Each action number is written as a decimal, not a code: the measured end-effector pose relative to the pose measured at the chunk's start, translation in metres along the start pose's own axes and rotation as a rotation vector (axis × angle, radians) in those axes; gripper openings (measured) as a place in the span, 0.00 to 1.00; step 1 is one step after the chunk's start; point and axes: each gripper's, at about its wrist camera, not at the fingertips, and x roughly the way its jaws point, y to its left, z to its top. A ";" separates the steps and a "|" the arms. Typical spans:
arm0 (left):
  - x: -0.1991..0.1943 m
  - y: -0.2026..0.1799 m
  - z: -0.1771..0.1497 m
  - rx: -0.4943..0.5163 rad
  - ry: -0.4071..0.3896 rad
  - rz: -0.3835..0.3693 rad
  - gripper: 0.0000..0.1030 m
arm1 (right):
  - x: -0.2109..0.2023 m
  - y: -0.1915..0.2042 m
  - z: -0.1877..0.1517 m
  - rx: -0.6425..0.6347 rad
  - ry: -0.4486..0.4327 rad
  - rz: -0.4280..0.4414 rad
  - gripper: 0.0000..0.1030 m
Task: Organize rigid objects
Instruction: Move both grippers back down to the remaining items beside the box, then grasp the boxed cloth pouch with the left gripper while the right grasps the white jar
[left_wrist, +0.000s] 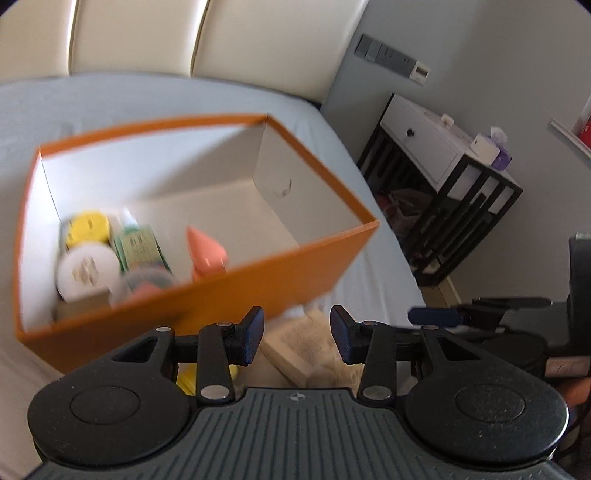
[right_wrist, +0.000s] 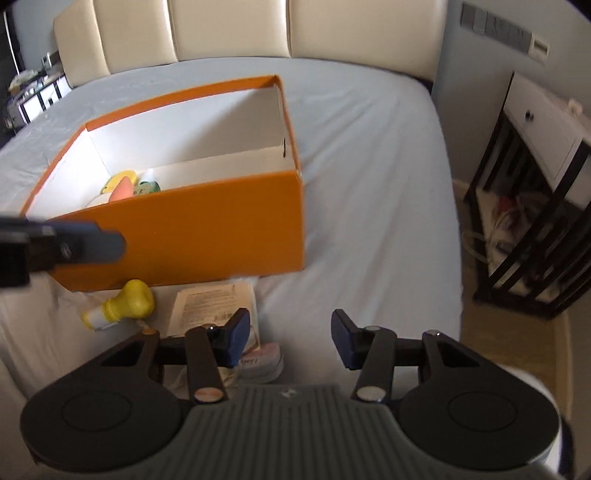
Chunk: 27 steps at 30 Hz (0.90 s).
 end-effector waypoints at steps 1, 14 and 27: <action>0.005 -0.001 -0.004 0.004 0.018 0.011 0.48 | 0.001 -0.002 -0.001 0.004 0.009 0.021 0.48; 0.013 0.008 -0.019 -0.063 0.048 0.045 0.48 | 0.039 0.002 0.001 -0.032 0.182 0.043 0.46; 0.031 0.008 -0.024 -0.082 0.124 -0.008 0.48 | 0.035 -0.004 0.001 0.019 0.187 0.172 0.12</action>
